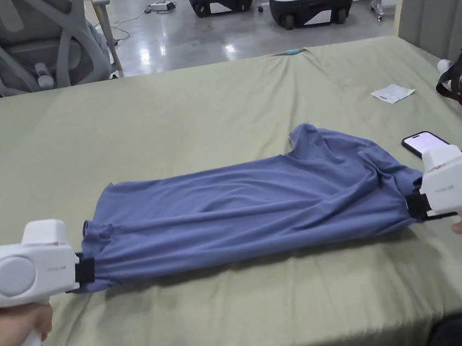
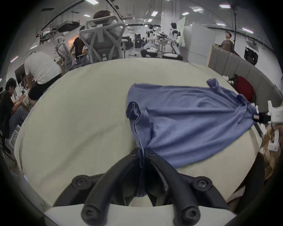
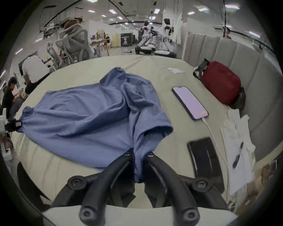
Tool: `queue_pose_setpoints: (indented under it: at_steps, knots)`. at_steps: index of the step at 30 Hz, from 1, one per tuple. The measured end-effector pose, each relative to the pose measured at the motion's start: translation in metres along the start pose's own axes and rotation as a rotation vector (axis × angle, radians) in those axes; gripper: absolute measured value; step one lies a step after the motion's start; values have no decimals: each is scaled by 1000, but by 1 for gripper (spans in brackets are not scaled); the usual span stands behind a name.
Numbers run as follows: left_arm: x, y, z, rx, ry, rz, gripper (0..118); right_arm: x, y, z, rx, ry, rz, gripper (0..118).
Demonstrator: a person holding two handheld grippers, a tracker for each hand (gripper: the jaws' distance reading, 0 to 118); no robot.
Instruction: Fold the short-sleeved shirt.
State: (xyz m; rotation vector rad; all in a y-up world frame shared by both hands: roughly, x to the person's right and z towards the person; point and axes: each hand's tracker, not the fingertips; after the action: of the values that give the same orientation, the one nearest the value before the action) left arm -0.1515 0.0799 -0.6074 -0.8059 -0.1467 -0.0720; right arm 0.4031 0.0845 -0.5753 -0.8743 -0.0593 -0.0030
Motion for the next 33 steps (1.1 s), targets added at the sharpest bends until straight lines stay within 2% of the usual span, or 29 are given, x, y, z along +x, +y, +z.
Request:
queue_pose_setpoints:
  at_steps: [2,5,8,9,10,11,12,13,14,15,16,17,18,19,20,21,22,23,24,26,29,33]
  knots:
    - [3,-15,-5,-31,10,-38,2,-1,-12,-1,-40,-7,7,9]
    - [3,-28,-22,-76,3,-1,2,-5,-22,-23,-83,-16,22,10]
    - [8,-32,-24,-54,17,2,3,-5,-23,-45,-82,-40,34,19]
    - [9,-31,-21,-51,26,-8,3,-7,-22,-43,-72,-58,53,26]
    - [10,-30,-21,-48,28,-15,5,-8,-20,-41,-63,-95,87,41]
    - [9,-29,-20,-49,31,-16,13,-11,-19,-38,-53,-143,125,64]
    - [10,-28,-18,-48,41,-23,36,-10,-17,-35,-42,-185,145,92]
    - [10,-27,-16,-42,58,-30,68,-7,-16,-30,-36,-176,126,110]
    - [9,-26,-13,-24,83,-37,99,-4,-15,-22,-15,-145,90,118]
    - [6,-26,-9,35,95,-27,118,-4,-15,-12,28,-107,51,118]
    - [2,-26,-4,93,79,-5,110,-4,-13,-5,68,-83,28,118]
    - [3,-20,5,150,81,14,108,-6,-11,1,92,-83,26,117]
    - [1,-15,9,153,57,56,109,-9,-9,6,106,-97,33,112]
    - [2,-10,12,132,62,84,108,-15,-6,15,119,-117,43,99]
    - [4,-4,15,126,67,81,101,-18,-4,19,142,-123,46,76]
    - [3,-2,20,130,70,72,79,-21,-2,23,173,-123,41,28]
    - [7,0,23,156,75,39,50,-25,-1,26,199,-113,41,0]
    - [11,2,26,184,91,16,15,-30,-1,28,210,-115,46,0]
    - [15,5,27,197,119,3,0,-33,0,27,207,-116,43,0]
    - [21,8,30,209,131,5,0,-35,2,27,202,-108,51,0]
    - [21,12,32,232,60,50,0,-41,2,25,209,-93,50,0]
    - [24,32,22,225,53,31,0,-48,3,26,209,-68,59,0]
